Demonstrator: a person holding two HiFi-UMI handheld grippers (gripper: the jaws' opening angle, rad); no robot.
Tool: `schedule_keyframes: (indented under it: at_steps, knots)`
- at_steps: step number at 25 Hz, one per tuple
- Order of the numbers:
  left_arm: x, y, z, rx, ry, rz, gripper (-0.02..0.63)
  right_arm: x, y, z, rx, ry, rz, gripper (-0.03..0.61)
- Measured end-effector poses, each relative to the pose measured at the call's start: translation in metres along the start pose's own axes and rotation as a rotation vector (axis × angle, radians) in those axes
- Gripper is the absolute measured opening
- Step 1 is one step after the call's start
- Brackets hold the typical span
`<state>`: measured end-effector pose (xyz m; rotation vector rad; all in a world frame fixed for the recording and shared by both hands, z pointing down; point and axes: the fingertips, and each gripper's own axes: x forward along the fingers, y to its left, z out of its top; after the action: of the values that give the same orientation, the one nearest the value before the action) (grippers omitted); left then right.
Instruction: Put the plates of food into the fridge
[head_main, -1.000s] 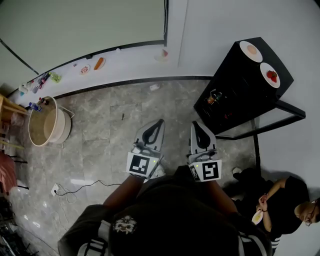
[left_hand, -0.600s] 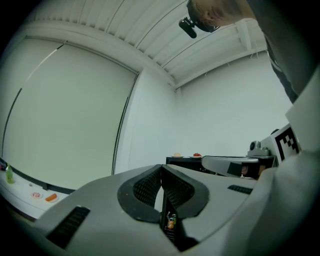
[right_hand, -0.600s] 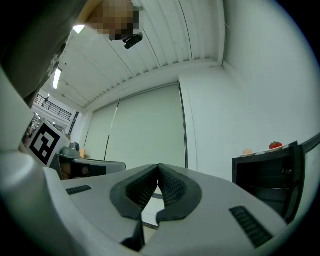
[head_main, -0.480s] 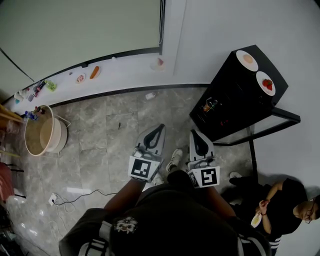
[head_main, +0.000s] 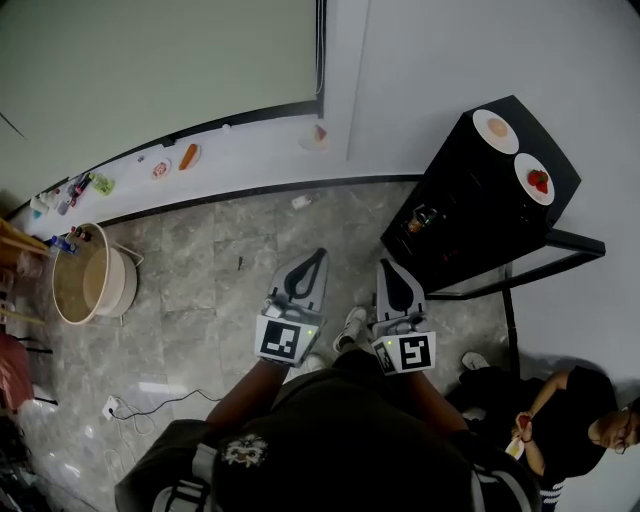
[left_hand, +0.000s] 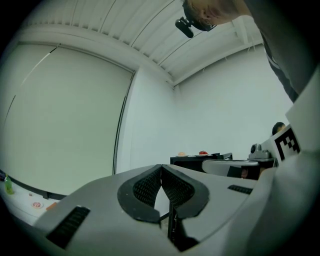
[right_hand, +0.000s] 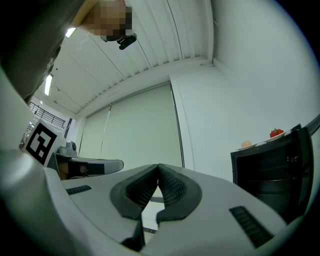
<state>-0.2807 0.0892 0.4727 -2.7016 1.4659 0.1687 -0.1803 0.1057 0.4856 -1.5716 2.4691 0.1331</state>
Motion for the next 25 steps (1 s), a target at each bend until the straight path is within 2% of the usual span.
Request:
schedule_keyframes:
  at_steps: [3,7,13,20,25]
  knots:
    - [0.021,0.001,-0.008,-0.005,0.021,-0.004,0.023,0.011,-0.019,-0.003,0.010,-0.013,-0.005,0.025]
    - [0.057,0.008,-0.017,-0.065,0.051,-0.005,0.023,0.036,-0.047,-0.008,0.020,0.001,-0.023,0.025]
    - [0.118,0.015,-0.014,-0.038,0.041,-0.013,0.022,0.081,-0.085,0.001,0.052,-0.036,-0.020,0.025]
    - [0.173,0.020,-0.024,-0.036,0.075,0.007,0.021,0.111,-0.135,-0.003,0.050,-0.029,-0.010,0.025]
    - [0.206,0.017,-0.030,-0.036,0.092,-0.016,0.023,0.129,-0.171,-0.004,0.061,-0.035,-0.021,0.025]
